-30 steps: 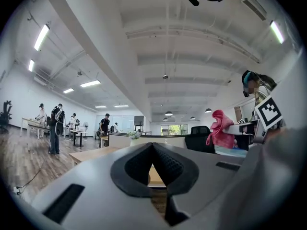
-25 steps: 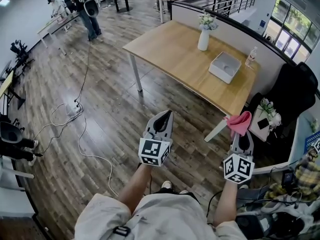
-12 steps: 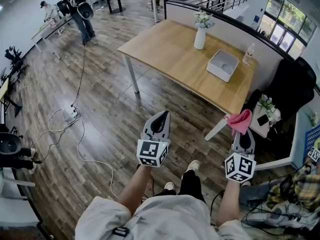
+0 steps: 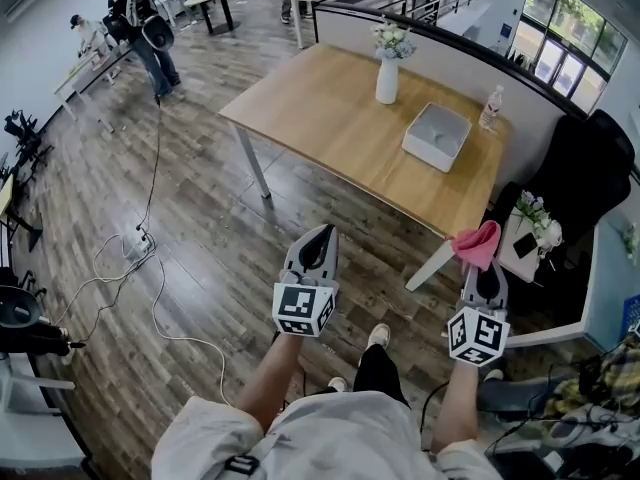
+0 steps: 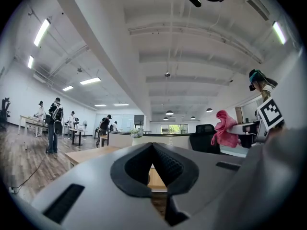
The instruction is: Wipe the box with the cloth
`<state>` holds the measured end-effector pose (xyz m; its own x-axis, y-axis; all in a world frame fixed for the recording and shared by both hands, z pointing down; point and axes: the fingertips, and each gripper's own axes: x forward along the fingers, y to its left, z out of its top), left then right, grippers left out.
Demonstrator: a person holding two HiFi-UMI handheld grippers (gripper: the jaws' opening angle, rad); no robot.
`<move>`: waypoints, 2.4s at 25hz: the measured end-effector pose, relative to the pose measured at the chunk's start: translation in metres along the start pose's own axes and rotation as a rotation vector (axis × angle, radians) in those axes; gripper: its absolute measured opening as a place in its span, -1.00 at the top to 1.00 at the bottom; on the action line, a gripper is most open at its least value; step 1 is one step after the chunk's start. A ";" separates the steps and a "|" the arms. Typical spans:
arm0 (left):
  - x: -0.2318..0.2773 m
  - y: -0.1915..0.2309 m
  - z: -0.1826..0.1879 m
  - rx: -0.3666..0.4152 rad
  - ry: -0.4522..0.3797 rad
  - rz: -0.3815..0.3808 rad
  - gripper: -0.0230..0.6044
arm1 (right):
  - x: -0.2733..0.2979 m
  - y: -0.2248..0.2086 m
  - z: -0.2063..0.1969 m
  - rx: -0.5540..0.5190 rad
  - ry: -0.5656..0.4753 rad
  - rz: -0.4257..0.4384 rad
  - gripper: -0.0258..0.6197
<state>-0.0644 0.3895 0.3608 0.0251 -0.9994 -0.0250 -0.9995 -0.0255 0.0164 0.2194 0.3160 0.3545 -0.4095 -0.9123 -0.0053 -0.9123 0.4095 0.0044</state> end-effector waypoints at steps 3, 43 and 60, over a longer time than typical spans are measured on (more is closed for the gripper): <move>0.030 -0.001 0.000 0.004 0.001 0.004 0.90 | 0.025 -0.016 -0.002 0.012 0.001 -0.008 0.73; 0.314 -0.047 -0.007 0.062 0.025 -0.004 0.90 | 0.253 -0.178 -0.027 0.080 0.038 -0.031 0.73; 0.400 0.000 -0.015 0.031 0.006 -0.085 0.90 | 0.337 -0.162 -0.027 0.049 0.032 -0.079 0.73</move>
<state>-0.0541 -0.0111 0.3656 0.1097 -0.9938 -0.0188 -0.9939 -0.1094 -0.0163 0.2293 -0.0584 0.3789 -0.3369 -0.9411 0.0284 -0.9410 0.3355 -0.0437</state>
